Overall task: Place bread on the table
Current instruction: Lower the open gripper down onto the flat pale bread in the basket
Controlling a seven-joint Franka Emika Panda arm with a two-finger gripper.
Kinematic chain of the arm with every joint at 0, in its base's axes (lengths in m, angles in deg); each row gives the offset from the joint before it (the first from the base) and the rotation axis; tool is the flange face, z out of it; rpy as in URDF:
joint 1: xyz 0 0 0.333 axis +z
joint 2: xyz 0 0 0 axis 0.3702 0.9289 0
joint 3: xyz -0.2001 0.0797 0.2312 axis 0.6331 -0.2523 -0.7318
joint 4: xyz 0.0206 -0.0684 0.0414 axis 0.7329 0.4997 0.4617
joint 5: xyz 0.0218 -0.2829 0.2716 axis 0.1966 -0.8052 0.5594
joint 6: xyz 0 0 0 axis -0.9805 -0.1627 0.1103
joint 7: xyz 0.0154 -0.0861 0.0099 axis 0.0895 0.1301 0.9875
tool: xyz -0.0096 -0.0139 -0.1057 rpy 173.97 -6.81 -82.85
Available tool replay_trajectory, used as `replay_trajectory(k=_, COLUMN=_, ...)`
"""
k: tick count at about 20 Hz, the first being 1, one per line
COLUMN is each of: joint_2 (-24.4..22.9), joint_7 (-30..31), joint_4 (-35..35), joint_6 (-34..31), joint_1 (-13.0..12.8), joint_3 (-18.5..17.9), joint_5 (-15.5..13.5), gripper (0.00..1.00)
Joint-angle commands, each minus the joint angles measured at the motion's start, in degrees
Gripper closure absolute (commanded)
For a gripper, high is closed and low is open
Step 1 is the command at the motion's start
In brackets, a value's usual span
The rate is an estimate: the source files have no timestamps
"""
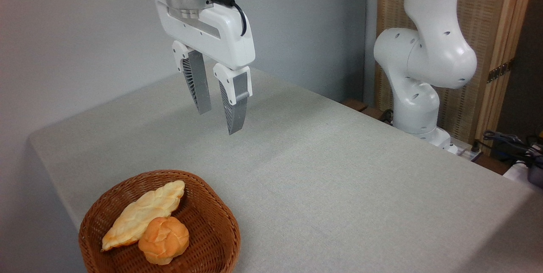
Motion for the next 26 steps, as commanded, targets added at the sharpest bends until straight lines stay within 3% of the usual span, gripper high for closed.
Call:
replay_trajectory(k=1, joint_2=-0.5, joint_7=0.6, joint_4=0.2, joint_6=-0.8, joint_1=-0.2, joint_3=-0.6, joint_5=0.2, gripper=0.0)
replay_trajectory(k=12, joint_2=0.3, joint_7=0.4, joint_4=0.2, joint_6=0.7, joint_1=-0.2, joint_3=-0.4, joint_5=-0.4, gripper=0.0)
replay_trajectory(k=18, joint_2=6.5, joint_7=0.7, joint_4=0.1, joint_6=14.1, joint_1=-1.0, joint_3=0.7, joint_5=-0.7, gripper=0.0)
replay_trajectory(k=22, joint_2=11.2, joint_7=0.2, joint_4=0.2, joint_6=20.7, joint_1=-1.1, joint_3=2.4, joint_5=0.5, gripper=0.0)
replay_trajectory(k=26, joint_2=14.7, joint_7=1.0, joint_4=0.2, joint_6=25.8, joint_1=-1.1, joint_3=3.8, joint_5=-0.3, gripper=0.0)
